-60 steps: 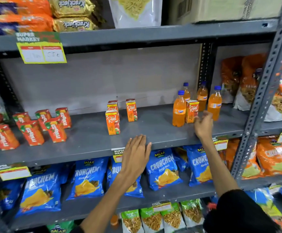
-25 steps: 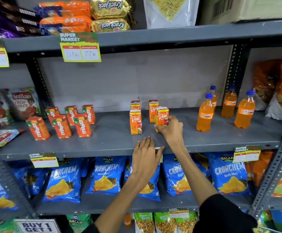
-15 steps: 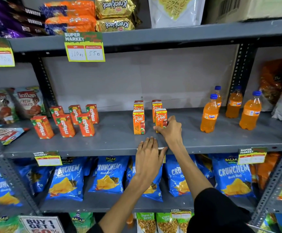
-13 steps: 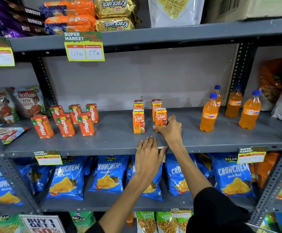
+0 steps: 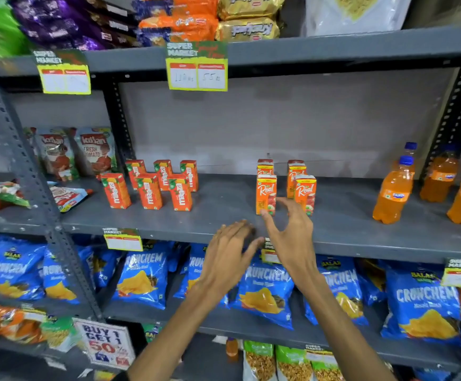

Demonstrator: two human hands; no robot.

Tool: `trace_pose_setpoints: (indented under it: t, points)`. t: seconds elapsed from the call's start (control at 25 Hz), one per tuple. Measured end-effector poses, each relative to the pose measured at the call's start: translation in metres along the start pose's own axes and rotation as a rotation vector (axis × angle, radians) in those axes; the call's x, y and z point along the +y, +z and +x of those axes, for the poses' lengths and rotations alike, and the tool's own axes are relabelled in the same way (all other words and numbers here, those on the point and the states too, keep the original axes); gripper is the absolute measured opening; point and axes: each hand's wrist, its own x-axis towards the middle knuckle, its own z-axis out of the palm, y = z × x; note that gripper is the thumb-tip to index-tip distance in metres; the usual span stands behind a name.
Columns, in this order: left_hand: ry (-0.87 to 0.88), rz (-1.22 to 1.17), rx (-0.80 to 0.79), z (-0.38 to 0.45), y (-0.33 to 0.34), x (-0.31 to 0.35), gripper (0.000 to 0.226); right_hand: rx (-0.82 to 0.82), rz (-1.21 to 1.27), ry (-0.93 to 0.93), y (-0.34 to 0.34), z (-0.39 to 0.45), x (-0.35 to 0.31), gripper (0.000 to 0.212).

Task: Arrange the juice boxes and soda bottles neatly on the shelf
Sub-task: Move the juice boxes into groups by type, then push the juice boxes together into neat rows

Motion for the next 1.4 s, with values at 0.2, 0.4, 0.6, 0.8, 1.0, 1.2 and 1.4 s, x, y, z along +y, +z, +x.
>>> trace_pose_setpoints:
  t: [0.2,0.4,0.6,0.8,1.0,1.2,1.4]
  points:
    - [-0.258,-0.078,0.251,-0.009,-0.071,-0.093,0.027,-0.116,0.029,0.009,0.092,-0.013,-0.046,0.048]
    - [-0.429,-0.26,0.339,0.009,-0.115,-0.181,0.037,-0.121,0.024,0.094,0.176,-0.003,-0.09,0.053]
    - [-0.587,-0.358,0.082,0.038,-0.098,-0.24,0.093,-0.229,-0.144,0.296,0.235,0.013,-0.098,0.081]
    - [-0.596,-0.092,-0.035,0.049,-0.095,-0.24,0.098,-0.223,-0.362,0.302,0.251,0.018,-0.1,0.092]
    - [-0.499,0.001,0.013,0.045,-0.093,-0.248,0.052,-0.191,-0.322,0.324,0.256,0.017,-0.097,0.075]
    - [-0.473,-0.03,0.097,0.037,-0.091,-0.249,0.045,-0.215,-0.418,0.255,0.261,0.01,-0.099,0.077]
    - [-0.474,-0.04,0.116,0.038,-0.088,-0.251,0.044,-0.225,-0.482,0.225,0.263,0.011,-0.099,0.078]
